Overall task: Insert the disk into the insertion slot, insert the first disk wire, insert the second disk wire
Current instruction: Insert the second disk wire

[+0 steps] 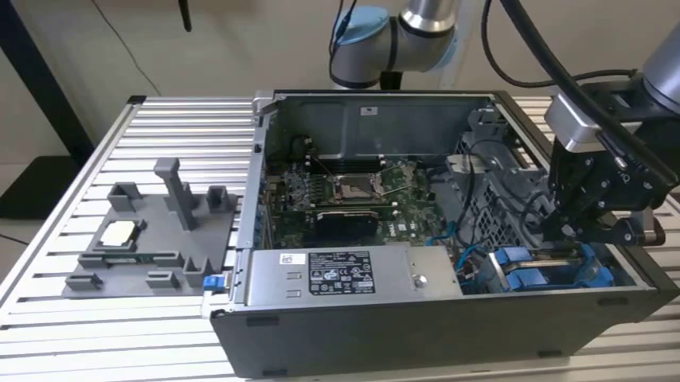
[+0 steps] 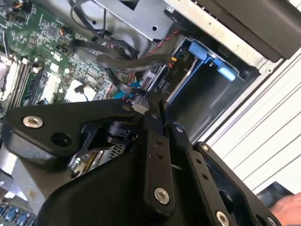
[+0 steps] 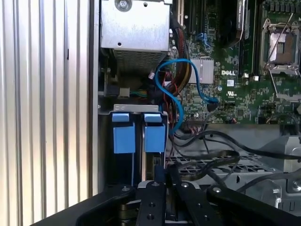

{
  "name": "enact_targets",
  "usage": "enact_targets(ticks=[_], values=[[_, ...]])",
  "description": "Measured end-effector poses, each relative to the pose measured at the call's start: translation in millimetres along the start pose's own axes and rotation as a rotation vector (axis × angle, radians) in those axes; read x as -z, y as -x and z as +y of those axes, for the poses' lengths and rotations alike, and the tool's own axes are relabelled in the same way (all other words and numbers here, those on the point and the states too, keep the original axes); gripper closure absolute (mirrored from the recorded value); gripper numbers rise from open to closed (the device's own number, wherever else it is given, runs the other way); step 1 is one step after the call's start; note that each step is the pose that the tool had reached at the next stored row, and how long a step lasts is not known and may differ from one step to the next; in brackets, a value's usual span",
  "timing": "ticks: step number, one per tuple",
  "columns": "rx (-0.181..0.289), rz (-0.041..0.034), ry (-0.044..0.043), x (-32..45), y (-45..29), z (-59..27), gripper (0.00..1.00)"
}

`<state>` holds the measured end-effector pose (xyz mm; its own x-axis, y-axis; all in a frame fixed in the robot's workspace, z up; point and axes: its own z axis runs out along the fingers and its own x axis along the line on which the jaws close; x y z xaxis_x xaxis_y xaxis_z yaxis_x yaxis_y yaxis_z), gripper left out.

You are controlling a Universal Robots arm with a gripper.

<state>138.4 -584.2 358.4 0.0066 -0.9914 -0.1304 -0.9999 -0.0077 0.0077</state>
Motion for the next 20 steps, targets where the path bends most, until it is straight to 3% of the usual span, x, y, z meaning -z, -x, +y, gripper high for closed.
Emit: enact_targets(ticks=[9,12,14,20], values=[[-0.009,-0.0034,0.0001,-7.9,-4.7,-2.9,0.85],[-0.01,-0.0145,-0.0002,-9.6,-4.9,-3.0,0.85],[-0.011,-0.0171,-0.0002,-9.5,-4.9,-3.0,0.85],[-0.01,-0.0387,-0.0023,-9.4,-5.1,-3.1,0.85]])
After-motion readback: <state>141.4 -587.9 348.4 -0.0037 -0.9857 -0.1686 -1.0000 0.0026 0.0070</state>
